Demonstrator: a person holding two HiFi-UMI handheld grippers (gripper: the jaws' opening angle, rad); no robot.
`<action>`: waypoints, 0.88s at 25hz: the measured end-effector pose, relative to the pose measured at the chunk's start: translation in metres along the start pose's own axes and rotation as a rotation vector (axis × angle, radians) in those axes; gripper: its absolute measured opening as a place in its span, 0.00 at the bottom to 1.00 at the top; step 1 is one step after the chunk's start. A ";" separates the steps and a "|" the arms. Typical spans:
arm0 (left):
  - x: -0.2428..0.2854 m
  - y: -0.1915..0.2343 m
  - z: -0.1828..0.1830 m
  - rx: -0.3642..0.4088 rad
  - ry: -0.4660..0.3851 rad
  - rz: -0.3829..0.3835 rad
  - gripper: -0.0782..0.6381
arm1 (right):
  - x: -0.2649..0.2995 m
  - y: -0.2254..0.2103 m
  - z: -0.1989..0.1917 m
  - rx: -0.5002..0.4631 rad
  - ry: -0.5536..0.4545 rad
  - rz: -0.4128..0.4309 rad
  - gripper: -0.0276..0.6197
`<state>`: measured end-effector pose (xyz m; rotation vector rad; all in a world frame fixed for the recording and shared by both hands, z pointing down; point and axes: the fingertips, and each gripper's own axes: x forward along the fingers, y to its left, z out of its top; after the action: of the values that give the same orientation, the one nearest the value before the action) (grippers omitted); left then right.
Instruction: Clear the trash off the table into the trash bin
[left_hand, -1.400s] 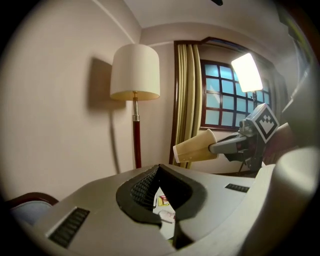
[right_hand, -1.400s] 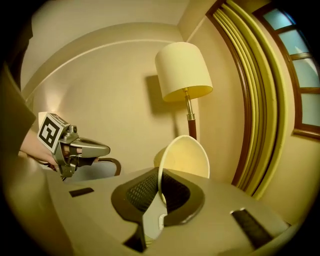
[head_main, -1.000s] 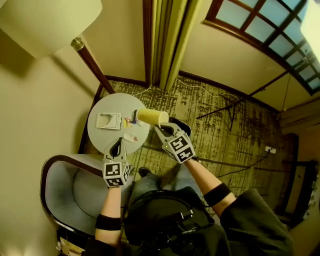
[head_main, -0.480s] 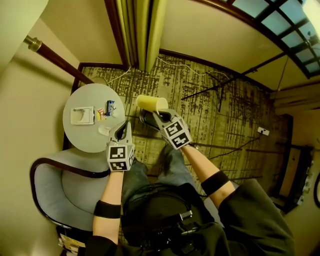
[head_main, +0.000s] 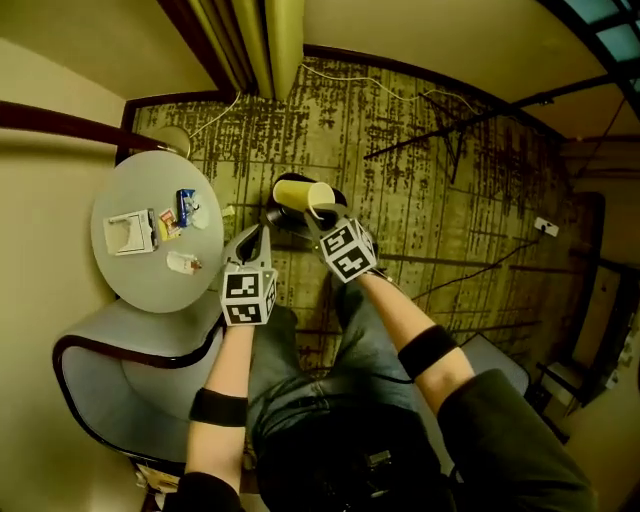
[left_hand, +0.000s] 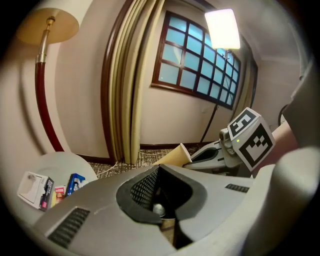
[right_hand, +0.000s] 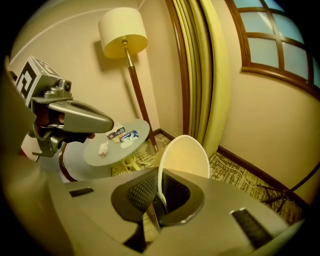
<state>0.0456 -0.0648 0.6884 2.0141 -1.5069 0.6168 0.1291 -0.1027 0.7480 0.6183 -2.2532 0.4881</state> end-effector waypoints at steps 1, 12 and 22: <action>0.015 0.000 -0.010 0.003 0.013 -0.005 0.11 | 0.014 -0.005 -0.013 0.010 0.010 0.000 0.07; 0.169 -0.001 -0.123 0.058 0.124 -0.088 0.11 | 0.154 -0.051 -0.149 0.127 0.075 -0.027 0.08; 0.255 0.008 -0.201 0.049 0.177 -0.119 0.11 | 0.241 -0.067 -0.233 0.153 0.148 -0.035 0.08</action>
<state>0.0987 -0.1154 1.0048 2.0109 -1.2704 0.7679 0.1485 -0.1064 1.0888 0.6753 -2.0756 0.6706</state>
